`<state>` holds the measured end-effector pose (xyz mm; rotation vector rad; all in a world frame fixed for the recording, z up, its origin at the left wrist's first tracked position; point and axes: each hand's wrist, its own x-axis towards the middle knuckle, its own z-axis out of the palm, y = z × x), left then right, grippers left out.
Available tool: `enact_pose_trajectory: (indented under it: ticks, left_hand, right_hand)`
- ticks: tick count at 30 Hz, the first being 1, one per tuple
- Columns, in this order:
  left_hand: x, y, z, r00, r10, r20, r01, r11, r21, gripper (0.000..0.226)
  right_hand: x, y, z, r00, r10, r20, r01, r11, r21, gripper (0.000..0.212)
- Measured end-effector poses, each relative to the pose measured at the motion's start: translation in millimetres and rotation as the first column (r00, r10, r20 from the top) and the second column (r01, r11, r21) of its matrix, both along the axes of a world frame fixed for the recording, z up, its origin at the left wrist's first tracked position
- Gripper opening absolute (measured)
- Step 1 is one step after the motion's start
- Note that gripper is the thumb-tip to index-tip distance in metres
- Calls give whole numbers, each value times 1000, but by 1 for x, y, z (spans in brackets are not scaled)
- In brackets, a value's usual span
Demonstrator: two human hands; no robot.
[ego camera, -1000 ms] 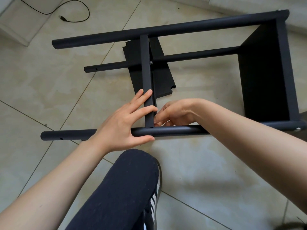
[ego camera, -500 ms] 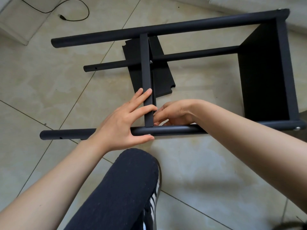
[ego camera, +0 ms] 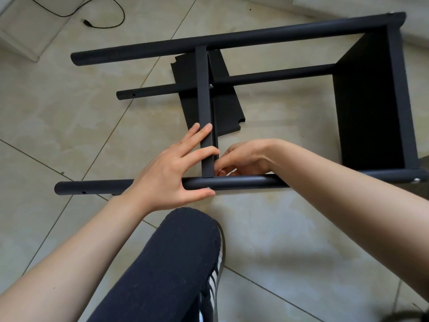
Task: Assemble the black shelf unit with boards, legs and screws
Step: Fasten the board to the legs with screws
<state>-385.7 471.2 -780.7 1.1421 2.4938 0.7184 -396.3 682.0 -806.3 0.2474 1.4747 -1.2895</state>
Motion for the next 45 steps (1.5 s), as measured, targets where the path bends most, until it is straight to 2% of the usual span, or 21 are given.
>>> enact_pose_trajectory:
  ticks: [3,6,11,18,22,25,30,38,43,45]
  left_hand:
    - [0,0,-1,1000,1,-4,-1,1000,2,69]
    - [0,0,0,1000,5,-8,-5,1000,6,69]
    - [0,0,-1,1000,1,-5,-1,1000,-6,70]
    - [0,0,-1,1000,1,-17,-1,1000,-4,69]
    - [0,0,0,1000,-1,-18,1,1000,-11,68]
    - [0,0,0,1000,-2,-22,2,1000,-15,69]
    - [0,0,0,1000,3,-20,-3,1000,-12,69]
    - [0,-1,0,1000,2,-20,-2,1000,-11,70]
    - [0,0,-1,1000,0,-29,0,1000,-12,69]
    - [0,-1,-1,999,-1,-34,0,1000,-10,68]
  right_hand:
    - [1,-1,1,1000,19,-5,-19,1000,-20,40]
    - [1,0,3,1000,-4,-17,3,999,-49,23]
    - [0,7,2,1000,8,-17,-9,999,-51,22]
    - [0,2,1,999,23,-36,-23,1000,-4,44]
    - [2,0,1,999,11,-52,-12,1000,-21,30]
    - [-1,7,3,999,16,-52,-18,999,-48,33]
    - [0,11,0,997,7,-75,-7,1000,-5,14]
    - [1,1,-1,996,-10,-92,8,1000,-12,32]
    - [0,9,2,997,7,-71,-9,1000,-25,14]
    - [1,8,2,997,-6,-72,5,1000,-11,16]
